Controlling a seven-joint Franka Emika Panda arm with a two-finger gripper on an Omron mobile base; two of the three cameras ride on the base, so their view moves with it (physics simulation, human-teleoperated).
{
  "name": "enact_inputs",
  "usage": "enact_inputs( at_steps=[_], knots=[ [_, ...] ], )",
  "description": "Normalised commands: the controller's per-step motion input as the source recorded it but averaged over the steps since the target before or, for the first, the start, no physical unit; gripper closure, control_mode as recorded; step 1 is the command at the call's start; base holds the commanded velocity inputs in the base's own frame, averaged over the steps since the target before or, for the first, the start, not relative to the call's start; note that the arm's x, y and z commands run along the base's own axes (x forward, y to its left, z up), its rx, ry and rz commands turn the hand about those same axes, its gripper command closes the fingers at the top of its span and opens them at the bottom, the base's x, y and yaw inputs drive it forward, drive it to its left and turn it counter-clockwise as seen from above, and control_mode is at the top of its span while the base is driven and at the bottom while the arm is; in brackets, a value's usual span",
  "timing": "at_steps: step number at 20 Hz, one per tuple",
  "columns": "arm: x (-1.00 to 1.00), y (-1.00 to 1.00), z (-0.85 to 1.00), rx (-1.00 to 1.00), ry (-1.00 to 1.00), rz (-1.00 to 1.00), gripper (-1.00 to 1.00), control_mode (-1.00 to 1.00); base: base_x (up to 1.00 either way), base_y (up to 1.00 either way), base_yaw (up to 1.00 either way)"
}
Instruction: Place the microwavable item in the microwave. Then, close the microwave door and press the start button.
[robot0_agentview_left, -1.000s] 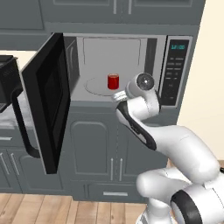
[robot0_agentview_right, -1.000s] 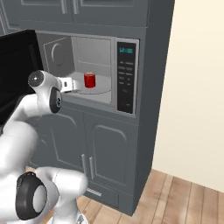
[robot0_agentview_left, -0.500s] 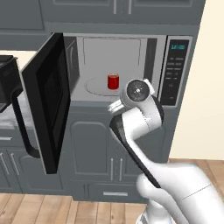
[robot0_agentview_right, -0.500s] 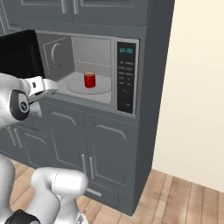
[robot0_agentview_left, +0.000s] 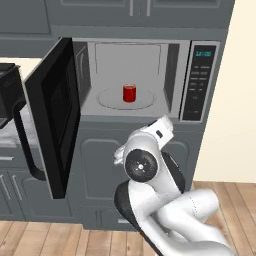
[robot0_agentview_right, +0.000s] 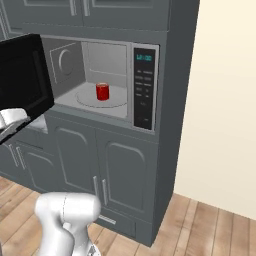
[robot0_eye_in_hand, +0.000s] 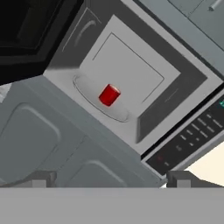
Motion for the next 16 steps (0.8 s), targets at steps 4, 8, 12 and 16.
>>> enact_inputs(
  at_steps=[4, 8, 12, 16],
  knots=[
    [-1.00, 0.42, 0.00, -0.16, -0.32, 0.00, -1.00, -1.00, 0.00, 0.00, 0.00],
    [-1.00, 0.51, 0.00, -0.16, -0.31, 0.00, -1.00, -1.00, 0.00, 0.00, 0.00],
    [-0.97, 0.69, 0.00, -0.19, -0.27, 0.00, -1.00, -1.00, 0.00, 0.00, 0.00],
    [-0.49, 0.86, 0.00, -0.21, -0.18, 0.00, -1.00, -1.00, 0.00, 0.00, 0.00]
  ],
)
